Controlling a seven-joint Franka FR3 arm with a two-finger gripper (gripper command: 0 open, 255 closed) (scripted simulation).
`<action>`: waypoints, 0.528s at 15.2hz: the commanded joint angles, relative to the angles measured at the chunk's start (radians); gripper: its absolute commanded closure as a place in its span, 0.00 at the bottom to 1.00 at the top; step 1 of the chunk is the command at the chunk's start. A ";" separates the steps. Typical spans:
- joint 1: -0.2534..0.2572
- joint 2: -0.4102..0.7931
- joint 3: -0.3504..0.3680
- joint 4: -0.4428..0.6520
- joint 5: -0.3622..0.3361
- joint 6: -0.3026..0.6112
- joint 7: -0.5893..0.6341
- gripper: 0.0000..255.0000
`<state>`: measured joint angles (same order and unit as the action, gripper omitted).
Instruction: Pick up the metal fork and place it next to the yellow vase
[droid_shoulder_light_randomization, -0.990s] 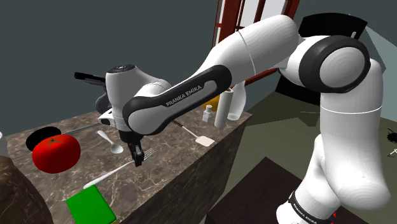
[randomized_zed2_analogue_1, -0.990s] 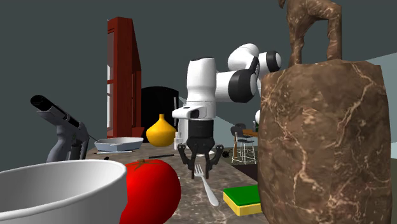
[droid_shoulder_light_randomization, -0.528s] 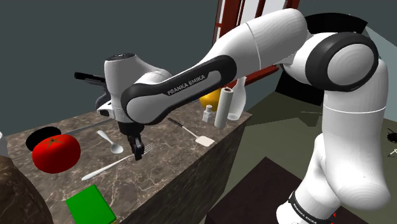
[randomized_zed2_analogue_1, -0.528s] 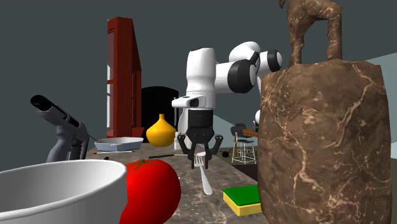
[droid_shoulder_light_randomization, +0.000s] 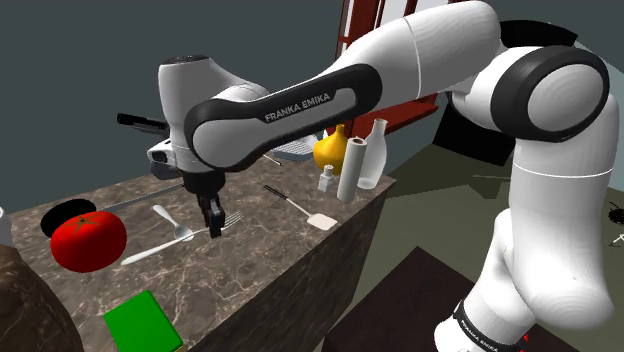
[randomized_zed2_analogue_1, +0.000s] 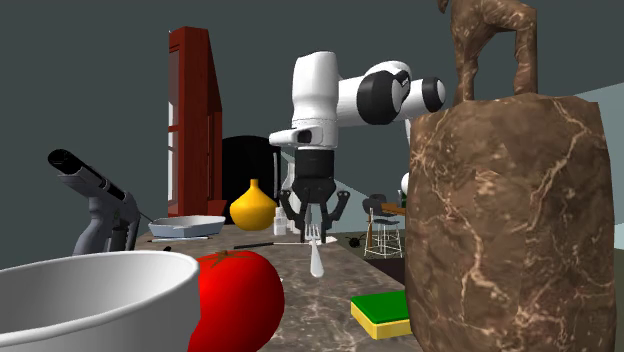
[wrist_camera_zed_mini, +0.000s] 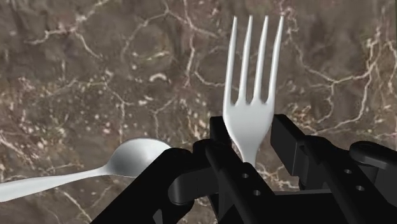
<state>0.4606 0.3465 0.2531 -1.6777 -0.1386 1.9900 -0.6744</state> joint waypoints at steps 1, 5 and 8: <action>0.000 -0.012 0.002 0.011 0.004 -0.023 -0.002 1.00; 0.000 -0.026 0.004 0.046 0.009 -0.071 -0.007 1.00; 0.000 -0.033 0.005 0.076 0.013 -0.108 -0.010 1.00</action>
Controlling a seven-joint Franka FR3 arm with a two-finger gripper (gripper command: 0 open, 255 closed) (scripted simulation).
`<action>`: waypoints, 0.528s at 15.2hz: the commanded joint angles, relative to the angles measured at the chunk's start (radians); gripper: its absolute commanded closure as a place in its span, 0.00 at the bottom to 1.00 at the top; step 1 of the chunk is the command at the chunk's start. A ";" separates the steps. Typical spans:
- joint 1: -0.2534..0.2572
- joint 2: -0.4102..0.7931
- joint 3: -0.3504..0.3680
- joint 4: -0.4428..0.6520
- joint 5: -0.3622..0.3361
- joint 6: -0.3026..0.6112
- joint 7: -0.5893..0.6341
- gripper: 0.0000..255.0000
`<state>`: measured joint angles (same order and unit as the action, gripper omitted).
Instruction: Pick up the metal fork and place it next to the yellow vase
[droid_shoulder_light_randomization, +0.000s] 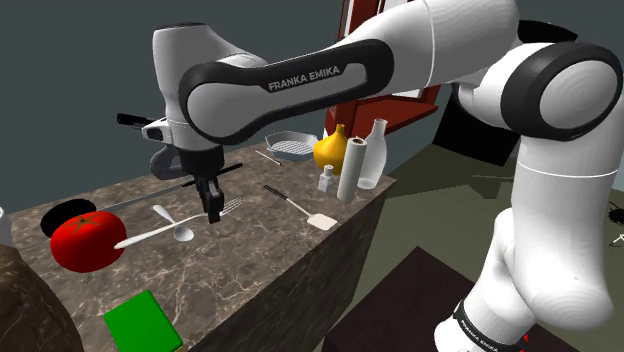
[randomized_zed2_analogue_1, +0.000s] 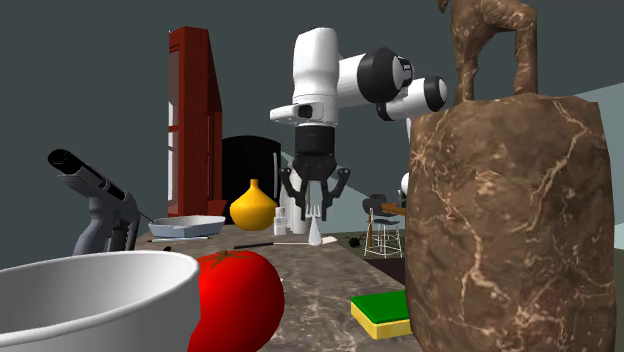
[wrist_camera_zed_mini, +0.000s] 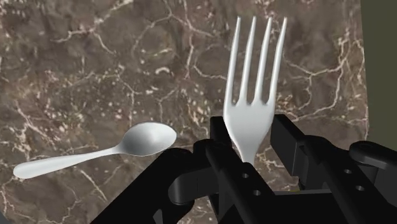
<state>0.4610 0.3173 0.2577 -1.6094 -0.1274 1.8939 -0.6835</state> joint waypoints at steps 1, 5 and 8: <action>0.000 -0.006 0.001 0.018 0.002 -0.025 -0.002 1.00; 0.001 -0.013 0.002 0.063 0.005 -0.076 -0.006 1.00; 0.003 -0.015 0.003 0.100 0.007 -0.115 -0.009 1.00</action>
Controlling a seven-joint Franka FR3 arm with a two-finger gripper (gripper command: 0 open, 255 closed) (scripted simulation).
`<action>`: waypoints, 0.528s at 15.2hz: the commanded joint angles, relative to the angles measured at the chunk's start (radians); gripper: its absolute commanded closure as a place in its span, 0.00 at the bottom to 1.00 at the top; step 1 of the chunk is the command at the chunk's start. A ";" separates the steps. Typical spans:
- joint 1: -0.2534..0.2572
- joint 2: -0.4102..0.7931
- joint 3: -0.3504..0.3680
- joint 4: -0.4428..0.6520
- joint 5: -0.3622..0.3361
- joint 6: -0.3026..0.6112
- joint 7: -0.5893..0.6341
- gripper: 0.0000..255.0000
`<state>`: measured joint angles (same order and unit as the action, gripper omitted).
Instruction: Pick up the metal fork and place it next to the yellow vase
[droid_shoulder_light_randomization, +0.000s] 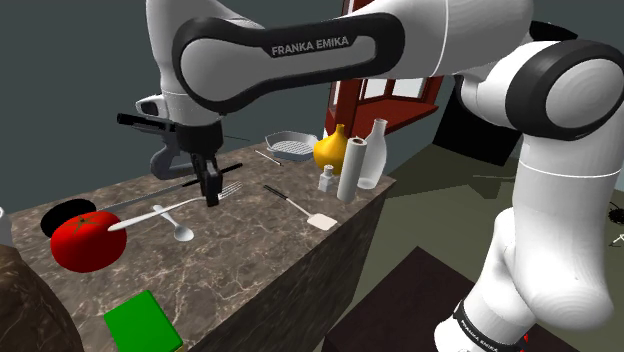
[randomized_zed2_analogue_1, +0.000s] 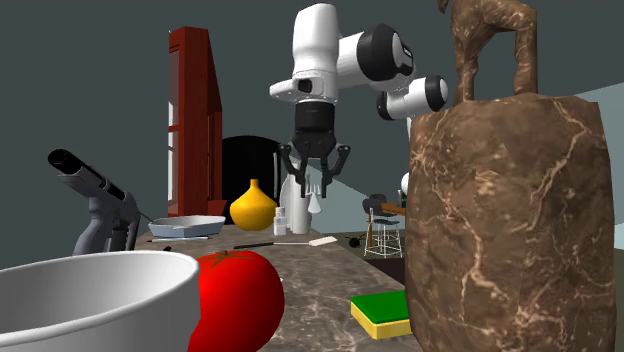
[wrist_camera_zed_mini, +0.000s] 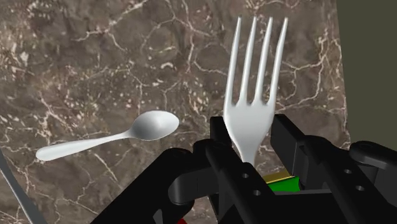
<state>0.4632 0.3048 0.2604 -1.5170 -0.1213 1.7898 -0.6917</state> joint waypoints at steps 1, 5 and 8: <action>0.001 -0.003 0.001 0.021 0.001 -0.024 -0.001 1.00; 0.004 -0.001 0.002 0.076 0.002 -0.078 -0.004 1.00; 0.006 0.003 0.002 0.123 0.001 -0.120 -0.006 1.00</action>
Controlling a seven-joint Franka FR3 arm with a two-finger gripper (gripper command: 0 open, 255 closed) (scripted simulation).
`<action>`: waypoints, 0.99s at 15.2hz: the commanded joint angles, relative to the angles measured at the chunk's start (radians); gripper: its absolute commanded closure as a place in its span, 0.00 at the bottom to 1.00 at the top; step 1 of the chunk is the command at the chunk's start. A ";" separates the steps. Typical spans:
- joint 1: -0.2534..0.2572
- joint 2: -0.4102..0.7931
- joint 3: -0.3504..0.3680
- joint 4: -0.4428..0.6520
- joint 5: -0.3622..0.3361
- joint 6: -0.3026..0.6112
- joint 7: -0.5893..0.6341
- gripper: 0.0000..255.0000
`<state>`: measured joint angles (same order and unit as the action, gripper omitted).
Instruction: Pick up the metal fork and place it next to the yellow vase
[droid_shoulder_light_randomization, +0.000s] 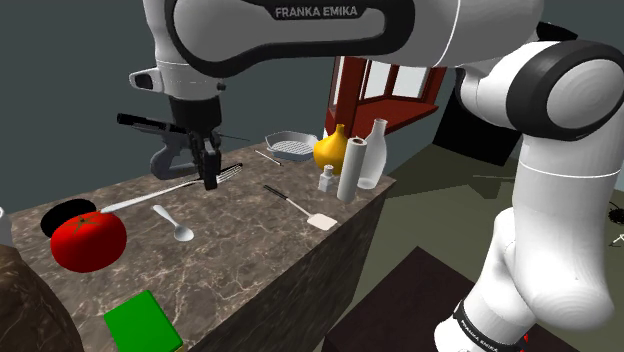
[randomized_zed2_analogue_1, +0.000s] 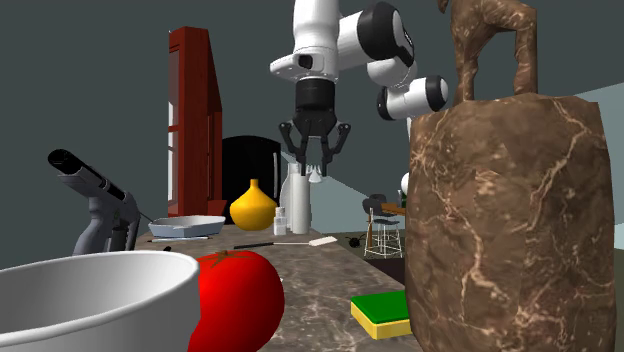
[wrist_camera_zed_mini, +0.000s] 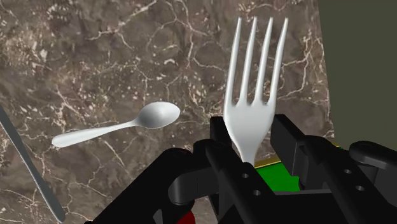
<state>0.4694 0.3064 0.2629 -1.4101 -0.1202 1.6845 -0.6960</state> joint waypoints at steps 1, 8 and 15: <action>0.001 0.003 0.000 0.032 0.000 -0.029 -0.002 1.00; 0.012 0.027 0.001 0.161 -0.006 -0.135 -0.005 1.00; -0.058 -0.080 -0.022 0.049 0.024 -0.122 -0.089 1.00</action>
<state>0.4301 0.2526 0.2481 -1.3215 -0.1038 1.5471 -0.7624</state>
